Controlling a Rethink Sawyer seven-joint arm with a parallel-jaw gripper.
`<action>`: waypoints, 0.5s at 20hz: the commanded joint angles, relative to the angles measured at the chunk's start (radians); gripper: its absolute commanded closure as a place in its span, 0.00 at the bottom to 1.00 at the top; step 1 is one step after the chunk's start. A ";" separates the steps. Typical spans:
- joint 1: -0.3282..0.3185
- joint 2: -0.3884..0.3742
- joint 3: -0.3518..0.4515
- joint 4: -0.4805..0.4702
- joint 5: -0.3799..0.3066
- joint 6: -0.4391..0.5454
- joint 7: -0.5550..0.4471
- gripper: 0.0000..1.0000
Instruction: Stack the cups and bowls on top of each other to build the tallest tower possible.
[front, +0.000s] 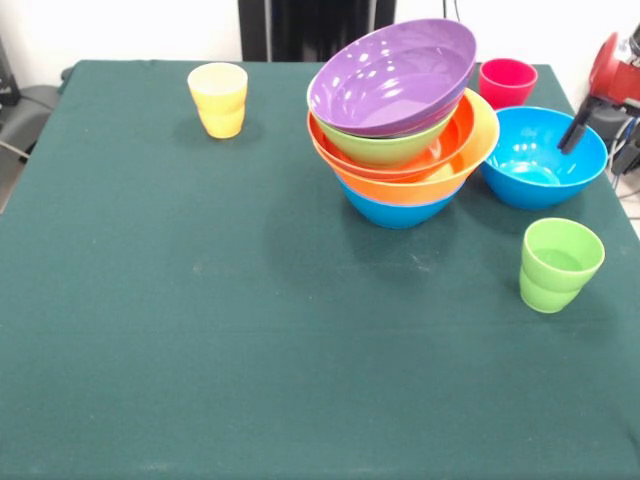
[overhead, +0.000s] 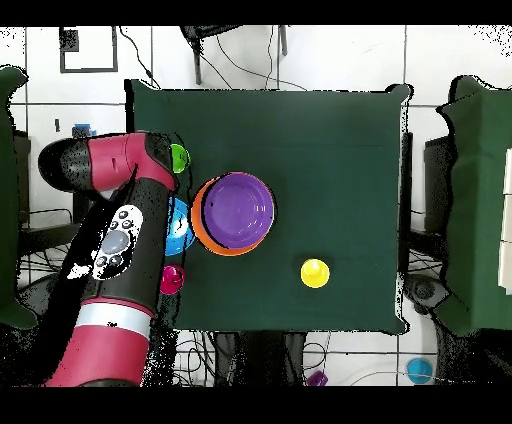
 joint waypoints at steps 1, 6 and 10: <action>-0.008 0.025 0.060 0.012 -0.002 -0.077 0.172 0.00; -0.011 0.041 0.058 0.012 0.000 -0.092 0.176 0.00; -0.015 0.051 0.059 0.009 0.005 -0.093 0.178 0.00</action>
